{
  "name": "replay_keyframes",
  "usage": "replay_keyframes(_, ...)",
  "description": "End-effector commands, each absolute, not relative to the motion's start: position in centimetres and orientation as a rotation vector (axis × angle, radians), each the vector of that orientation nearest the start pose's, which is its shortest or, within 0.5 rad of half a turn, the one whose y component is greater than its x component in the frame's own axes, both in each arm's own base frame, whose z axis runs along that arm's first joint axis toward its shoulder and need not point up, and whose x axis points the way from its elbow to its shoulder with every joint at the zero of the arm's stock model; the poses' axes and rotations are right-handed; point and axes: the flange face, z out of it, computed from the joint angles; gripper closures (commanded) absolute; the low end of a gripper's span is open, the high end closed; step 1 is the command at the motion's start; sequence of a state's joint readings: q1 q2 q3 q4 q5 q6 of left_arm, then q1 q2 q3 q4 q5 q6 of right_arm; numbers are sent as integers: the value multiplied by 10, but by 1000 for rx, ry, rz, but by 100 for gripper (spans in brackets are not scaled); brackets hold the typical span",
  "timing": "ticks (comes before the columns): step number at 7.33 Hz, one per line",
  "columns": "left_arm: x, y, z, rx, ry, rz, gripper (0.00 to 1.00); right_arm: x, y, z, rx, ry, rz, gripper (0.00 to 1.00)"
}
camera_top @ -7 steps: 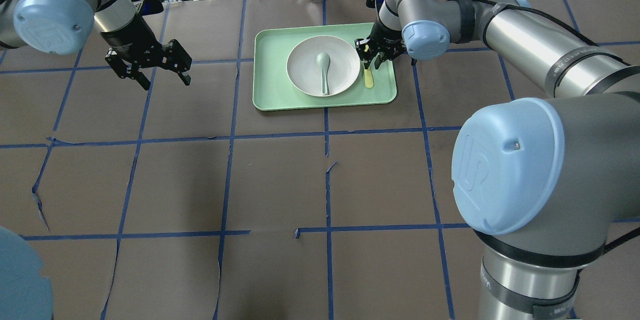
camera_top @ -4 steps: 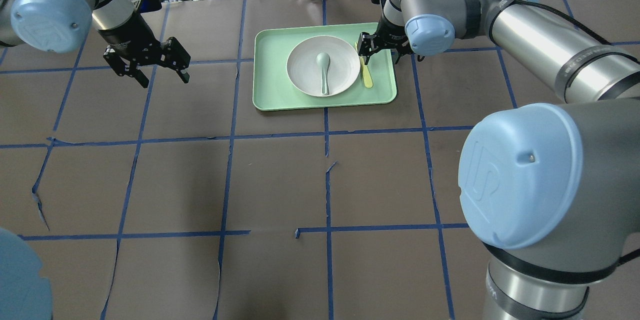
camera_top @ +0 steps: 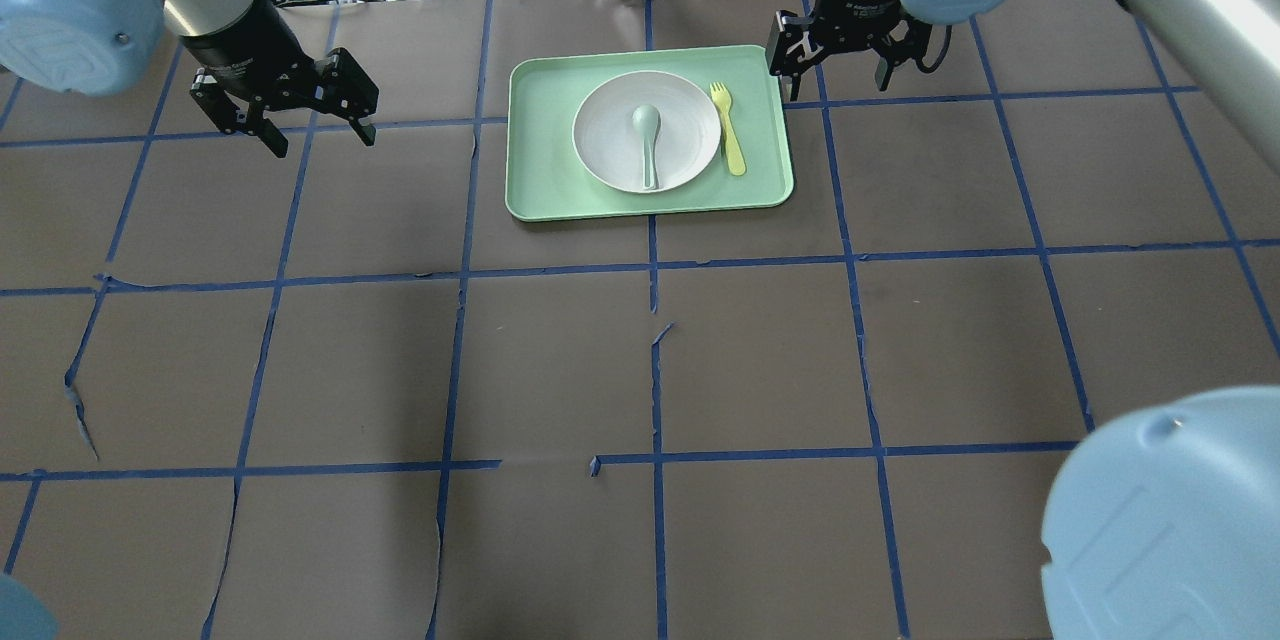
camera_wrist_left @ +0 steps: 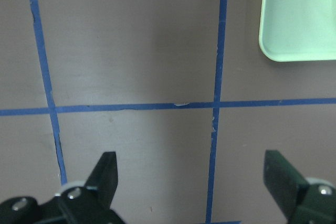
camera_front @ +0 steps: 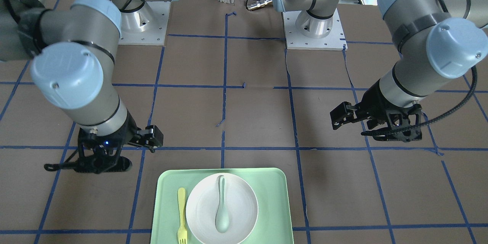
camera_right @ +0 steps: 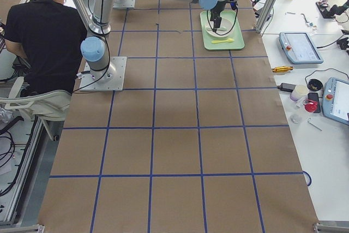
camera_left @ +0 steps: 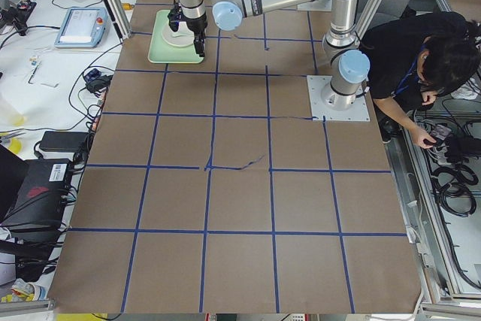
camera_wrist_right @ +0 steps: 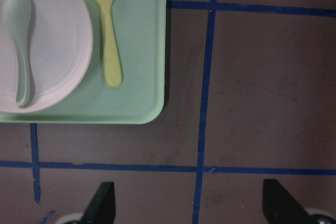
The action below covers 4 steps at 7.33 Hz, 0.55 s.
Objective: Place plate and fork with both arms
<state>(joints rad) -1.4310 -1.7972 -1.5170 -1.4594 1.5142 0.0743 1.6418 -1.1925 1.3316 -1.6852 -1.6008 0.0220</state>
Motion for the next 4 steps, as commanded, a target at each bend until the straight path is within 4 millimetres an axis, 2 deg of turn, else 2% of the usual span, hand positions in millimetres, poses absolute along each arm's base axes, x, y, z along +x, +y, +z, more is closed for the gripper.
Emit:
replay_keyframes(1,-84,-556,426,-56,3047,173,0,177,-586,453,-9,3174,86,0)
replay_keyframes(2,-101,-547,434,-11,3040,168,0,183,-575,462,40,3165,69,0)
replay_keyframes(4,-116,-546,439,-117,3128,130,0,186,-546,486,36,3153,109,0)
